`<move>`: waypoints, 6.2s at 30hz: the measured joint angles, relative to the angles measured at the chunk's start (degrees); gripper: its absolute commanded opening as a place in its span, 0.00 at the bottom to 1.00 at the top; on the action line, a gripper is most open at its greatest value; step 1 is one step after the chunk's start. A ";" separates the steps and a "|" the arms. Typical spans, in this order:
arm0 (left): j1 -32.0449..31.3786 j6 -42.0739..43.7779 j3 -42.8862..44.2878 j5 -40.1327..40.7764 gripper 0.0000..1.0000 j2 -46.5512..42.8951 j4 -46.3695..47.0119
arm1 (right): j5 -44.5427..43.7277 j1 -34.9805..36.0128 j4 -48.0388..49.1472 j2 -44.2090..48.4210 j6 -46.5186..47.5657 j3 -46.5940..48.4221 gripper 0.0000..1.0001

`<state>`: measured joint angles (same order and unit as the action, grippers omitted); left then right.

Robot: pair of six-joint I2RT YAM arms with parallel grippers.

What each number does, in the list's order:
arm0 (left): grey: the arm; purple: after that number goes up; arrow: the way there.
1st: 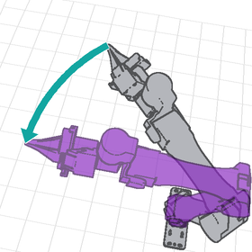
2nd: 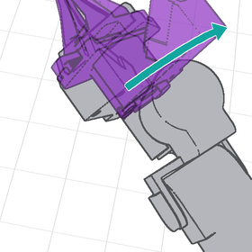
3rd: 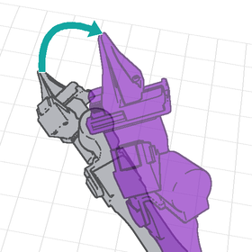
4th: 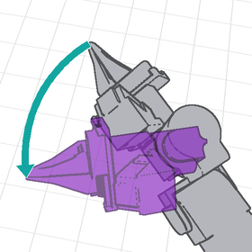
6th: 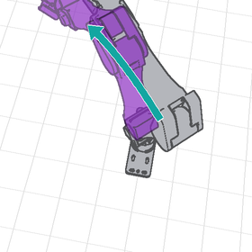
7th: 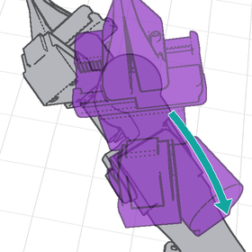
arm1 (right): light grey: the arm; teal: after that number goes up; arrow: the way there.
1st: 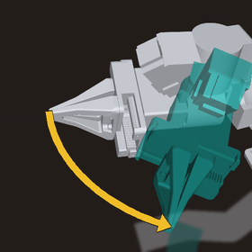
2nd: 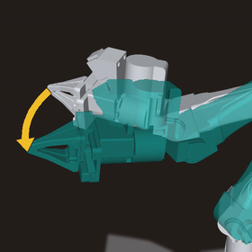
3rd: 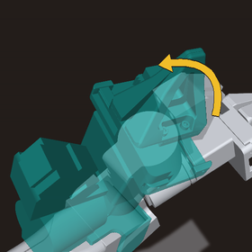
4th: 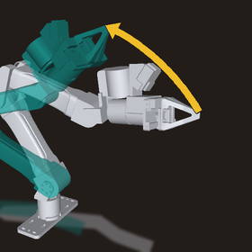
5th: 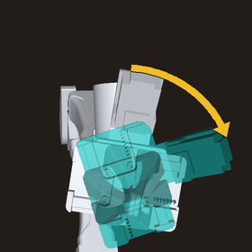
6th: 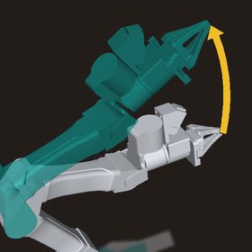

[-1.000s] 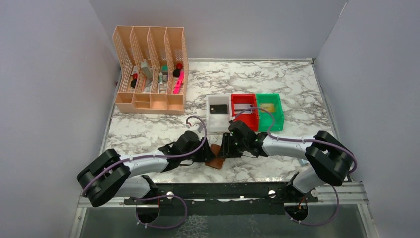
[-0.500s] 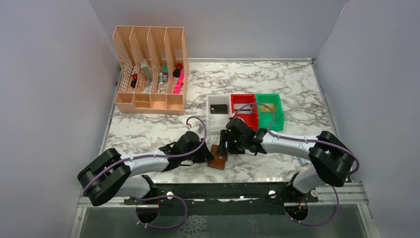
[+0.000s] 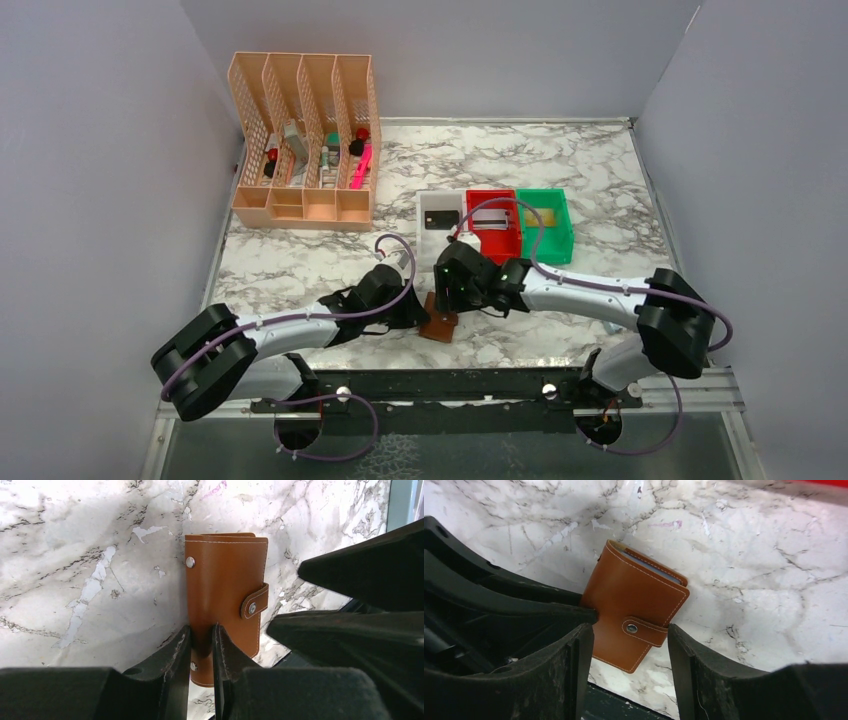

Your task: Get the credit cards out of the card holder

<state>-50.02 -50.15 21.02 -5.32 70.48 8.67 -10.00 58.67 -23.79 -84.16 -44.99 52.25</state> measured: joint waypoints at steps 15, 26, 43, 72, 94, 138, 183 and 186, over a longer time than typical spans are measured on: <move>0.00 -0.17 0.09 0.44 0.08 -1.66 -1.57 | -3.17 3.28 -2.25 -8.28 -1.97 2.25 0.51; 0.00 -0.20 0.09 1.31 0.07 -2.19 -2.01 | -5.53 3.87 -2.69 -9.33 -1.97 3.82 0.22; -0.63 -1.97 0.96 3.48 0.03 -3.96 -4.52 | -5.73 3.89 -2.29 -5.79 -1.97 1.49 0.17; -0.63 0.55 0.59 -7.19 0.56 3.10 3.69 | -5.35 3.85 1.20 -0.37 0.83 -6.78 0.19; -4.11 -0.52 7.17 -7.54 0.00 13.51 3.76 | -6.69 3.10 2.16 2.27 -1.01 -9.20 0.27; -6.36 -4.70 5.07 6.14 0.00 7.78 0.55 | -9.88 3.63 -6.27 6.67 -2.97 -9.88 0.01; -6.34 -5.01 3.17 8.37 0.00 3.43 -1.60 | -0.98 3.65 10.93 -1.22 23.10 -8.24 0.36; -6.34 -5.07 3.17 8.44 0.00 3.41 -1.68 | -2.01 3.65 9.75 -1.60 22.97 -7.65 0.21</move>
<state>-56.36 -55.22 24.18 3.11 73.89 6.98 -12.01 62.33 -14.04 -85.76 -22.02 44.60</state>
